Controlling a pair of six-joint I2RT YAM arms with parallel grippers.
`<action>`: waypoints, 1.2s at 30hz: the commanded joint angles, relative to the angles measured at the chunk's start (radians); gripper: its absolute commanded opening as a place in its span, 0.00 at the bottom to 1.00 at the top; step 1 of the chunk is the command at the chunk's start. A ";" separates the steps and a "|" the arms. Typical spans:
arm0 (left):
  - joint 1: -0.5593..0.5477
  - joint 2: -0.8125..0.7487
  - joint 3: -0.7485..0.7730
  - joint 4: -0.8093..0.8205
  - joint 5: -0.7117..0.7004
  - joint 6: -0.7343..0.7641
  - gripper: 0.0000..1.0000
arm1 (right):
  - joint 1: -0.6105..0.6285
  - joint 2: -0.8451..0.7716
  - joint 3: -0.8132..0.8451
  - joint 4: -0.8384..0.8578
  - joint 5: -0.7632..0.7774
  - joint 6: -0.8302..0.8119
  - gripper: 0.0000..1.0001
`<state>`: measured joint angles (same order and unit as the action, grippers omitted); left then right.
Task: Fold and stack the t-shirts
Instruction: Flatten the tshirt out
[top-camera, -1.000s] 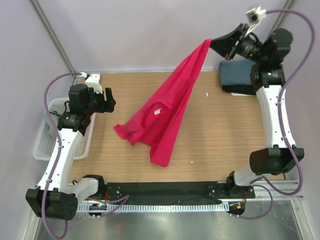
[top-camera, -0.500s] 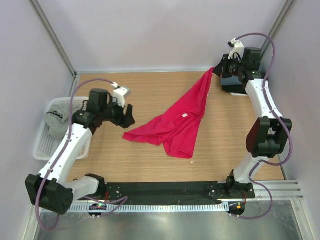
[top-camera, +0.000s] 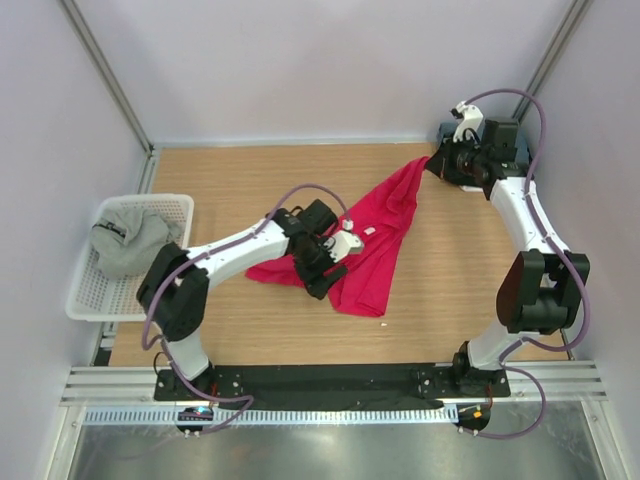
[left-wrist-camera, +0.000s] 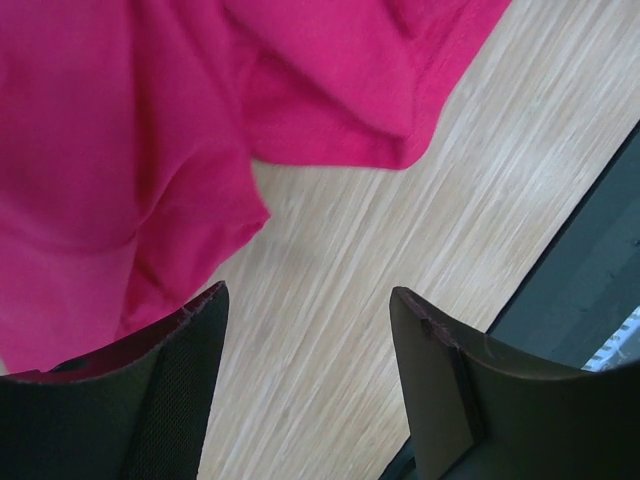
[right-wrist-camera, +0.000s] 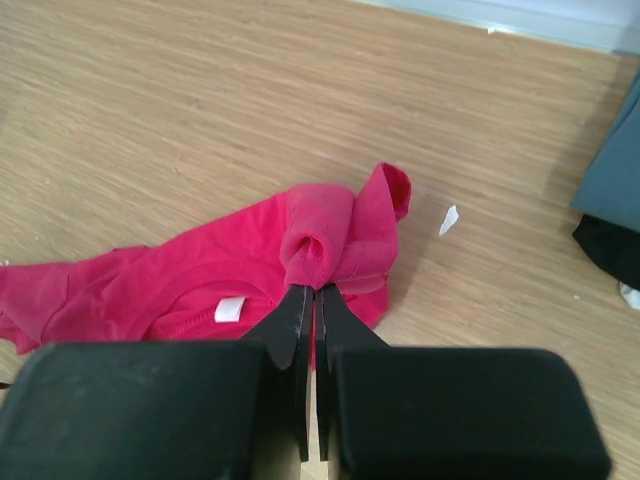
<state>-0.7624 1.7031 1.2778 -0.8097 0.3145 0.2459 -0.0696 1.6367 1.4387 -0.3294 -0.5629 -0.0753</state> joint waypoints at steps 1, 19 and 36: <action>-0.077 0.076 0.121 -0.060 -0.002 0.020 0.66 | -0.007 -0.069 -0.026 0.032 0.001 -0.034 0.01; -0.238 0.340 0.284 -0.172 0.021 -0.007 0.56 | -0.050 -0.090 -0.119 0.089 -0.048 -0.017 0.01; -0.275 0.421 0.526 -0.209 0.046 -0.043 0.46 | -0.070 -0.081 -0.136 0.095 -0.055 -0.021 0.01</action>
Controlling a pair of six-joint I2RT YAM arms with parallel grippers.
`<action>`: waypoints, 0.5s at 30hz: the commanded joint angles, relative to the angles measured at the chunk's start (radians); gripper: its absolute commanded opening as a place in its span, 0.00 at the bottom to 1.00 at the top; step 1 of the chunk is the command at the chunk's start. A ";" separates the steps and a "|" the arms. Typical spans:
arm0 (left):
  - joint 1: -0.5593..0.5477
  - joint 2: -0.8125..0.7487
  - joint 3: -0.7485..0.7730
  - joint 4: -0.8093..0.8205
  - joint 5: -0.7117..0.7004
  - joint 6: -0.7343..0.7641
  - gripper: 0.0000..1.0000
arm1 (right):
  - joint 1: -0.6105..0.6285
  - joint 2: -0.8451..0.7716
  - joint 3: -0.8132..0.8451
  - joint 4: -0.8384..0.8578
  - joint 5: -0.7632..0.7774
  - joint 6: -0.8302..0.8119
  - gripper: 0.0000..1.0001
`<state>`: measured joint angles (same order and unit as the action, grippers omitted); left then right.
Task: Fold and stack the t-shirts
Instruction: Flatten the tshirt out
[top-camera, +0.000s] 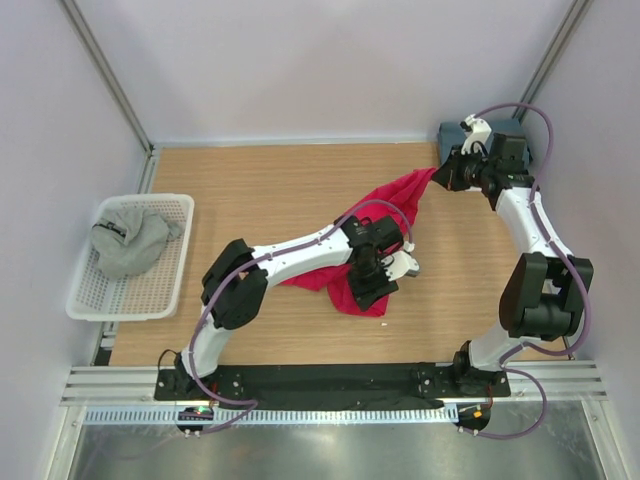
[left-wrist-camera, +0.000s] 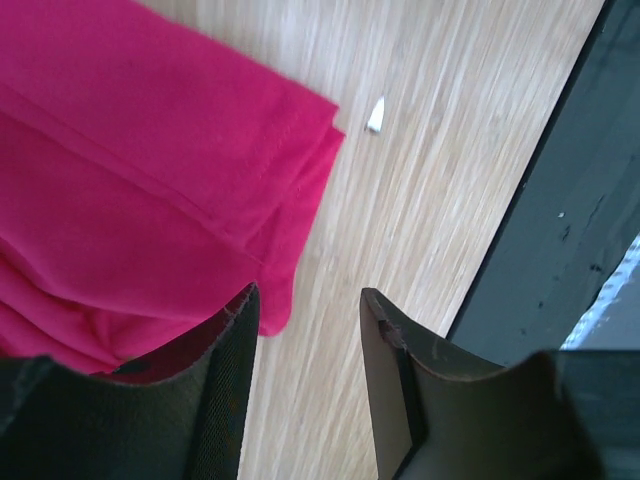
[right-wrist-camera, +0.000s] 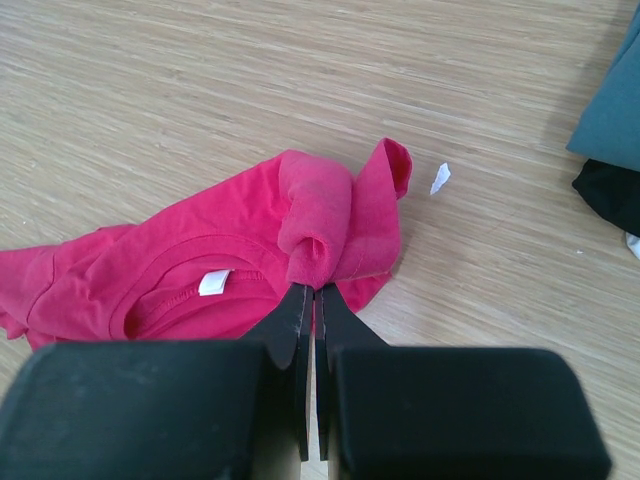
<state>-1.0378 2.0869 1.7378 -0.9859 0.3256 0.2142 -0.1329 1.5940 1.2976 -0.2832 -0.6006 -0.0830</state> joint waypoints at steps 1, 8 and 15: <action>0.001 0.048 0.109 -0.039 0.036 -0.013 0.46 | -0.010 -0.039 0.005 0.049 -0.024 -0.014 0.01; 0.001 0.136 0.235 -0.086 0.075 -0.042 0.44 | -0.027 -0.045 -0.001 0.044 -0.030 -0.018 0.01; 0.002 0.124 0.138 -0.034 0.040 -0.045 0.43 | -0.037 -0.039 -0.009 0.047 -0.044 -0.021 0.01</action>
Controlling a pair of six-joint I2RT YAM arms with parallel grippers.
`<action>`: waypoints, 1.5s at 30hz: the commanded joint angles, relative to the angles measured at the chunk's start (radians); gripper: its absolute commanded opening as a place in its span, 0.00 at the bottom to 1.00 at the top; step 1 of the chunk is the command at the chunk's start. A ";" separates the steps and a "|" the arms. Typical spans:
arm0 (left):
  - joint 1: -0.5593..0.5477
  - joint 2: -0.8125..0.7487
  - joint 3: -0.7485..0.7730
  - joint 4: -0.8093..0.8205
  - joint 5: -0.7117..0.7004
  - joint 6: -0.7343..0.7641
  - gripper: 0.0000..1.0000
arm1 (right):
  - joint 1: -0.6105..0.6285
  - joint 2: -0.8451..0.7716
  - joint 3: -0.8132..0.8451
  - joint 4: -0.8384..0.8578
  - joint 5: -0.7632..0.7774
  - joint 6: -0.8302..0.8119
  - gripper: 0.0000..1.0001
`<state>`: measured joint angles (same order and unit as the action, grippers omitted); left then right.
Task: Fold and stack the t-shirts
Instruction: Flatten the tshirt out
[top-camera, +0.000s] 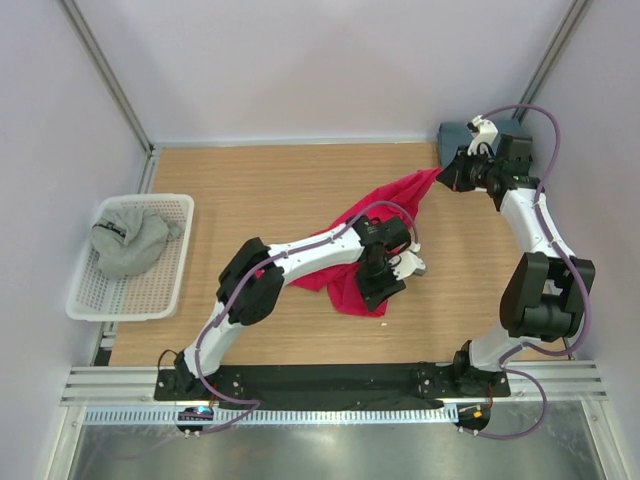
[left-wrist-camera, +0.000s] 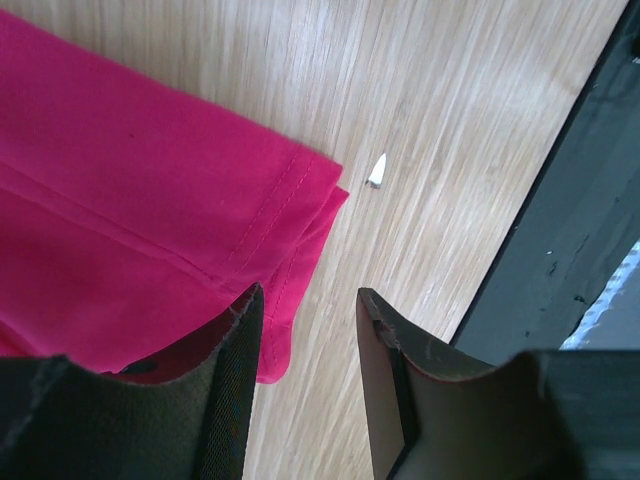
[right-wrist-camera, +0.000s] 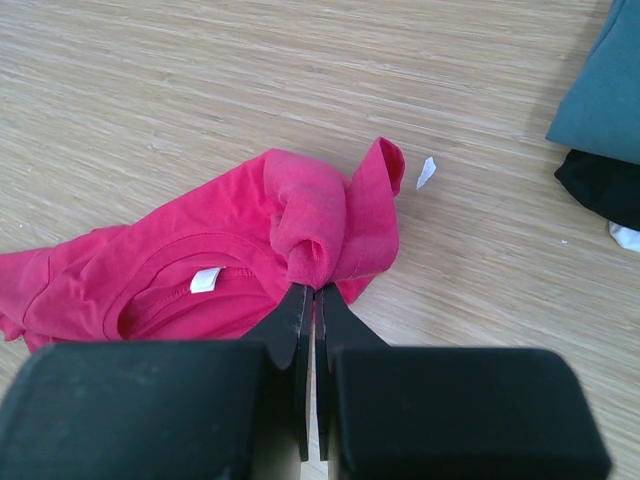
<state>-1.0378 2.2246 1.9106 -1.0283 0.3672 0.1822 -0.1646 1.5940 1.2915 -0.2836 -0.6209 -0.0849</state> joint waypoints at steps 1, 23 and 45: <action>0.004 -0.022 -0.050 0.016 -0.011 -0.015 0.44 | -0.006 -0.037 -0.001 0.050 -0.026 -0.019 0.01; 0.047 0.010 0.002 0.007 -0.062 -0.020 0.43 | -0.016 -0.026 -0.009 0.047 -0.036 -0.030 0.01; 0.047 -0.105 0.002 -0.010 -0.191 -0.004 0.36 | -0.018 -0.005 -0.012 0.047 -0.031 -0.030 0.01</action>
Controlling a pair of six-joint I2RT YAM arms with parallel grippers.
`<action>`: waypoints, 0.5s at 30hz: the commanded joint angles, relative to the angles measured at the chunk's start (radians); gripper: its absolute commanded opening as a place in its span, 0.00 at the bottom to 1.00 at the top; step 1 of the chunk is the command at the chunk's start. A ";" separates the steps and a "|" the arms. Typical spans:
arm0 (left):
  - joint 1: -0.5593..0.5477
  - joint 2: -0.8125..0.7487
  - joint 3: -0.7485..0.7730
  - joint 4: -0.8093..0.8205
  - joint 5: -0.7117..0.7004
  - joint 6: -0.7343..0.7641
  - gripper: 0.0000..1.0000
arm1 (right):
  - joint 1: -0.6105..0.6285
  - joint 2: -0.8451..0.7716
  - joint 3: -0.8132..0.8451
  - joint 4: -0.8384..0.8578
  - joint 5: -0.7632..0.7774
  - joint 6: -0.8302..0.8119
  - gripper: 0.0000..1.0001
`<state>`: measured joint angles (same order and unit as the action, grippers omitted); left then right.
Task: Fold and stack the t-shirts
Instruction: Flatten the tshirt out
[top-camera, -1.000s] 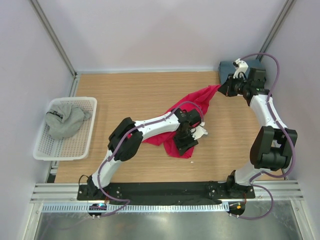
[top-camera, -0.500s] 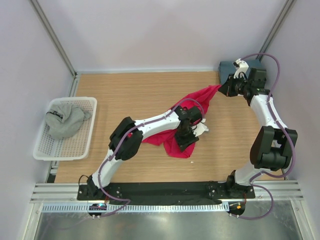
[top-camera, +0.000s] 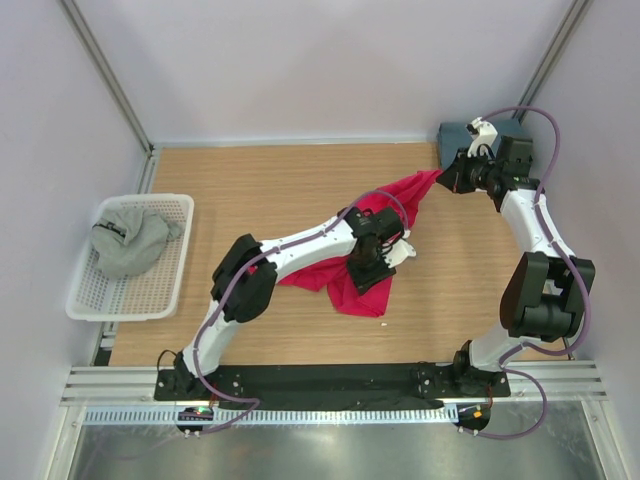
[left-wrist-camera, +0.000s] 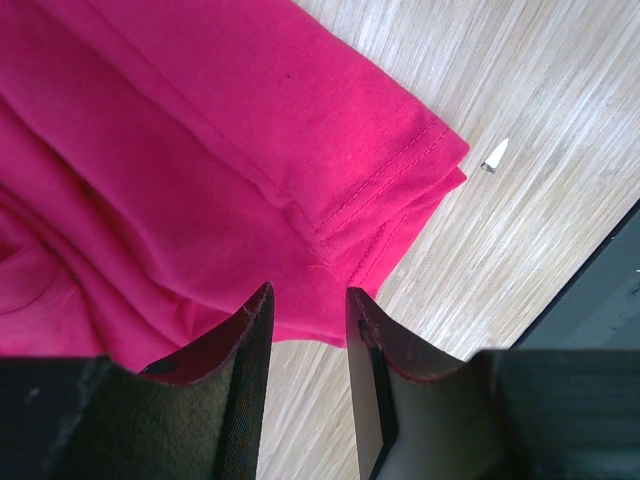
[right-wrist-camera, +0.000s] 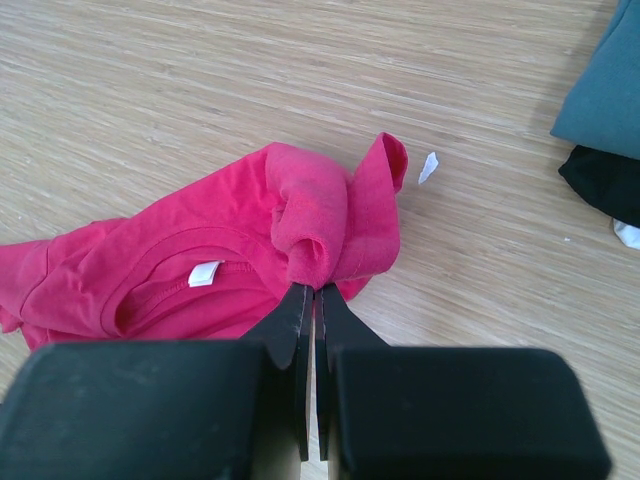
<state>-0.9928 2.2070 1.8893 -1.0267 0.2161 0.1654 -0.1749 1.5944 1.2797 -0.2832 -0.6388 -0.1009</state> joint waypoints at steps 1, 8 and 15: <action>0.002 -0.087 0.021 -0.010 -0.043 0.013 0.36 | -0.008 -0.002 0.000 0.045 -0.015 -0.014 0.01; 0.002 -0.029 0.004 -0.004 -0.024 0.011 0.37 | -0.009 0.002 0.001 0.042 -0.013 -0.016 0.01; 0.002 0.019 0.016 -0.016 -0.003 0.006 0.41 | -0.011 0.003 0.001 0.041 -0.015 -0.020 0.02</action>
<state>-0.9928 2.2055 1.8870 -1.0267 0.1883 0.1650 -0.1795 1.5997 1.2789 -0.2832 -0.6388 -0.1040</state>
